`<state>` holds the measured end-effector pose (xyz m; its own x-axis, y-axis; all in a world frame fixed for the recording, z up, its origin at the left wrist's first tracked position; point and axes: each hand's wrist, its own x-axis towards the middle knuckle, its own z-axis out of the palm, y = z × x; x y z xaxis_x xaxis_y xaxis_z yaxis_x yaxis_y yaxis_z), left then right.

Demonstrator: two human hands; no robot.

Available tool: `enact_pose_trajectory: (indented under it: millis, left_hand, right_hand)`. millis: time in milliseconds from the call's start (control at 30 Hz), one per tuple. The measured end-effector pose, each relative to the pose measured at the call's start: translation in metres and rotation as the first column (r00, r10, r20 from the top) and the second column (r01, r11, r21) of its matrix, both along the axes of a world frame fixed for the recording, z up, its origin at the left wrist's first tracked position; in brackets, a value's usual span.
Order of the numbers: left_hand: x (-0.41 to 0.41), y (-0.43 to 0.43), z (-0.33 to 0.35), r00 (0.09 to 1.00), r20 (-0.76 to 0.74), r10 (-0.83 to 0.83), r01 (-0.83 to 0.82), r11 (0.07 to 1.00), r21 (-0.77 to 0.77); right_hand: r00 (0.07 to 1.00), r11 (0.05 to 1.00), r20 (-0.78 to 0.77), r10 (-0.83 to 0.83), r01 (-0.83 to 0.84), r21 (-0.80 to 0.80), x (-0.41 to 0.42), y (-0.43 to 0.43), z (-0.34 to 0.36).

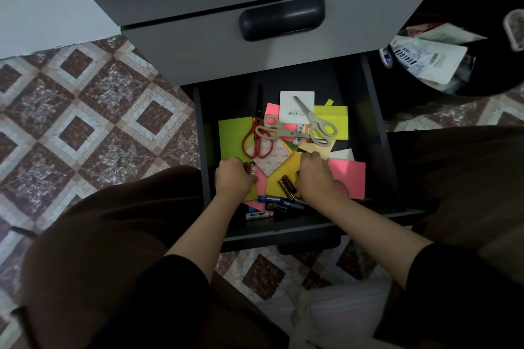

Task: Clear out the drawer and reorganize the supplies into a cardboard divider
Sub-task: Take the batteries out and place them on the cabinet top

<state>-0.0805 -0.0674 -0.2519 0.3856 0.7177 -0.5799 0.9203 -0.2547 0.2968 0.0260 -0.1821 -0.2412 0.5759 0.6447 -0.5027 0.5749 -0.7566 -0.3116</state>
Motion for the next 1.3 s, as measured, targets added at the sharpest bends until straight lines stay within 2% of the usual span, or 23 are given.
enact_pose_trajectory:
  millis: [167, 367, 467, 633, 833, 1067, 1200, 1300]
  left_hand:
    - [0.000, 0.001, 0.000, 0.999, 0.015, 0.046, -0.045, 0.999, -0.013]
    - [-0.001, 0.002, -0.003, 0.993, 0.028, 0.118, -0.116, 0.991, -0.072]
    - [0.001, 0.001, -0.004, 0.995, 0.009, 0.102, -0.101, 0.992, -0.073]
    - [0.004, 0.004, 0.000, 0.996, -0.025, 0.088, -0.090, 0.995, -0.052]
    - [-0.001, 0.006, 0.000, 0.990, 0.013, 0.139, -0.138, 0.986, -0.090]
    - [-0.006, 0.008, 0.005, 0.955, 0.128, 0.269, -0.222, 0.930, -0.294]
    - [-0.003, 0.015, 0.024, 0.894, 0.170, 0.415, -0.272, 0.802, -0.532]
    - [-0.001, 0.018, 0.044, 0.836, 0.217, 0.505, -0.291, 0.742, -0.604]
  right_hand:
    - [0.996, 0.987, 0.002, 0.095, -0.093, -0.134, -0.002, -0.006, 0.003]
    - [0.996, 0.995, -0.031, 0.081, -0.082, -0.050, -0.002, -0.002, -0.001]
    - [0.991, 0.991, -0.030, 0.131, -0.132, -0.023, -0.001, 0.000, 0.001]
    - [0.981, 0.980, 0.013, 0.194, -0.193, -0.053, -0.005, 0.003, -0.002]
    - [0.973, 0.970, 0.036, 0.227, -0.222, -0.095, -0.011, 0.004, -0.006]
    - [0.987, 0.983, -0.016, 0.159, -0.160, -0.093, -0.015, 0.004, -0.005]
    - [0.985, 0.988, -0.105, 0.135, -0.142, -0.054, -0.015, 0.003, -0.003]
    - [0.985, 0.999, -0.170, 0.032, -0.032, -0.001, -0.009, 0.004, 0.000]
